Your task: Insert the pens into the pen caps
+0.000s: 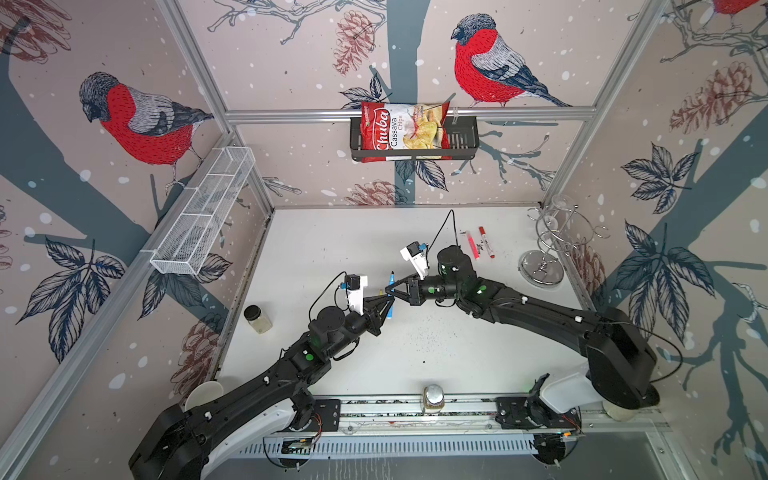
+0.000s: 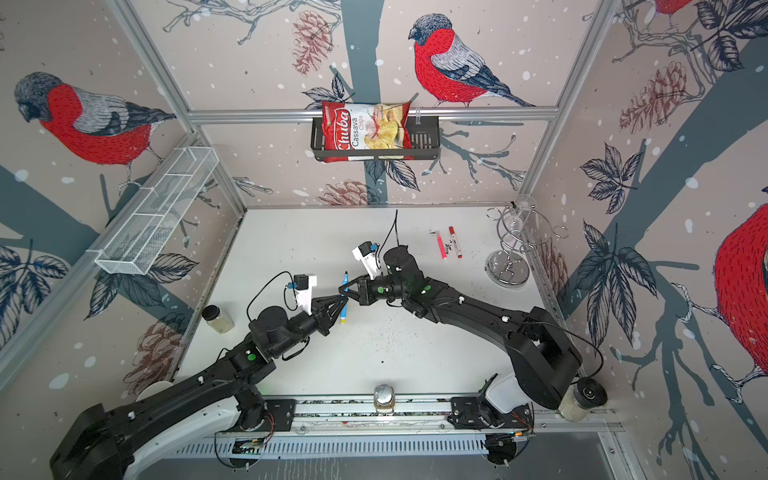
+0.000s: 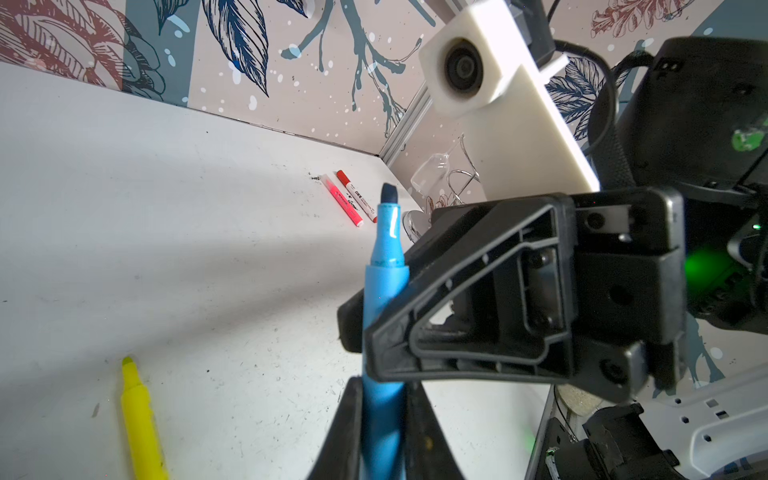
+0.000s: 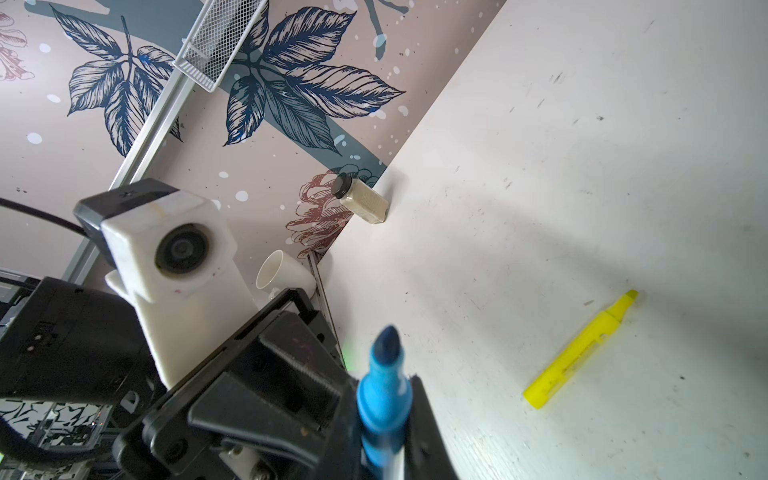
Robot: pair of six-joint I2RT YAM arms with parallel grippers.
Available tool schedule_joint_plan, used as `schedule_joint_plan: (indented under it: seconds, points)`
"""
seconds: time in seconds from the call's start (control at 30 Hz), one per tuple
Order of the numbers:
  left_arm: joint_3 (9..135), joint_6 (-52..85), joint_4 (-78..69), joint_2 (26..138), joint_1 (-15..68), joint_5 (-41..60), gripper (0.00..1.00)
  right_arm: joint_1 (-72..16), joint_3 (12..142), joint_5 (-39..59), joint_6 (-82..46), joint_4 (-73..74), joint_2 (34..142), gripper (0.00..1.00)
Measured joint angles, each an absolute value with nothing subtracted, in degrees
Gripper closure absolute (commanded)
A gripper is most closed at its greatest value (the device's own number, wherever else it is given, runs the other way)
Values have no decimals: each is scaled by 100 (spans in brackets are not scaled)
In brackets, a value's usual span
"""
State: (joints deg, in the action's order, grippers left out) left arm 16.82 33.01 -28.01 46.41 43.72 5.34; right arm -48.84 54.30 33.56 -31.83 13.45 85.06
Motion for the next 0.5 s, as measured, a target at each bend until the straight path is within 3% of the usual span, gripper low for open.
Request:
schedule_joint_plan:
  seconds: [0.07, 0.2, 0.5]
  points:
    - [1682, 3301, -2799, 4611, 4375, 537, 80, -4884, 5430, 3354, -3183, 1343, 8484, 94]
    - [1682, 3277, -2783, 4569, 4375, 593, 64, -4882, 5443, 3251, -3181, 1315, 8431, 94]
    - [1761, 3157, -2281, 4342, 4377, 735, 64, -4882, 5551, 3129, -3116, 1162, 8361, 94]
